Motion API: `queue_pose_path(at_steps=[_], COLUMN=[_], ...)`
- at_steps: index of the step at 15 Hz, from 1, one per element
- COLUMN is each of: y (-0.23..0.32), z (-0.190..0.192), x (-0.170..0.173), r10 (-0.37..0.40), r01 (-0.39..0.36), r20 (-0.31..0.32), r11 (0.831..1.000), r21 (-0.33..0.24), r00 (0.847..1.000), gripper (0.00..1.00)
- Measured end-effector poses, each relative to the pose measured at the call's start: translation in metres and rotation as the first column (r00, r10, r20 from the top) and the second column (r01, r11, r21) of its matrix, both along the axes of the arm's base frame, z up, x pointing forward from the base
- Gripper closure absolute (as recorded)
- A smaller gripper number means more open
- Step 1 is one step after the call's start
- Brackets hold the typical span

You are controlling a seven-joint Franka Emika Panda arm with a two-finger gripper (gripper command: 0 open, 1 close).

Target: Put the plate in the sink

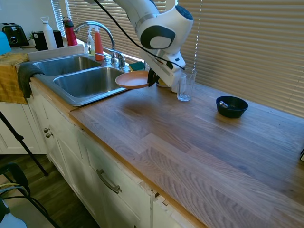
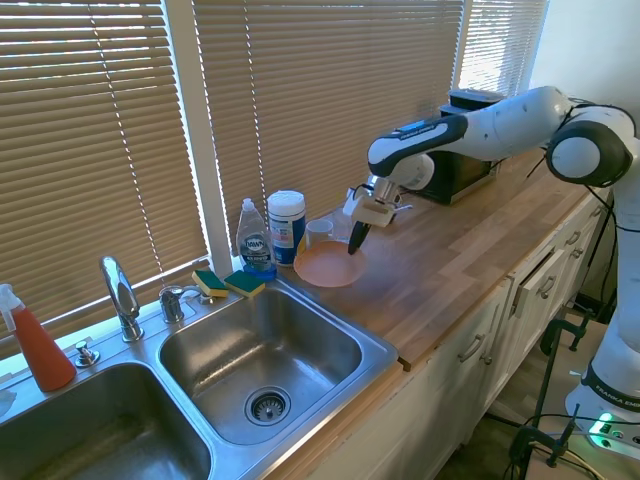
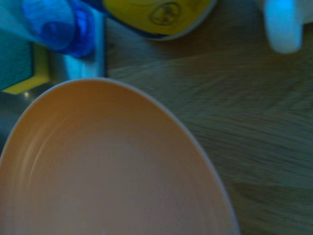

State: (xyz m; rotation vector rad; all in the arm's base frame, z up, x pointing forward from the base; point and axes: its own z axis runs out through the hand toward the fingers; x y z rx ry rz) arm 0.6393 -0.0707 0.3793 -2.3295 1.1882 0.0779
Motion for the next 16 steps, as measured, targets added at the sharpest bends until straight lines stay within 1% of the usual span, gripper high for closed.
queue_pose_path(at_steps=[1,3,6,8,10,13,16], y=[0.019,0.07,0.16,0.208,0.246,0.299,0.345], z=[0.006,0.013,0.016,0.012,-0.003,-0.036,-0.079], x=[0.001,0.005,0.005,0.009,0.02,0.04,0.054], r10=[0.016,0.048,0.087,0.106,0.12,0.13,0.124], r01=[-0.016,-0.048,-0.089,-0.11,-0.128,-0.144,-0.153], r20=[0.0,-0.008,-0.026,-0.038,-0.053,-0.074,-0.12], r11=[1.0,0.998,0.989,0.982,0.975,0.961,0.948], r21=[-0.007,-0.046,-0.116,-0.152,-0.182,-0.237,-0.279], r00=[1.0,0.999,0.996,0.994,0.991,0.989,0.985], gripper=[1.0,1.0,1.0,1.0,1.0,1.0,1.0])
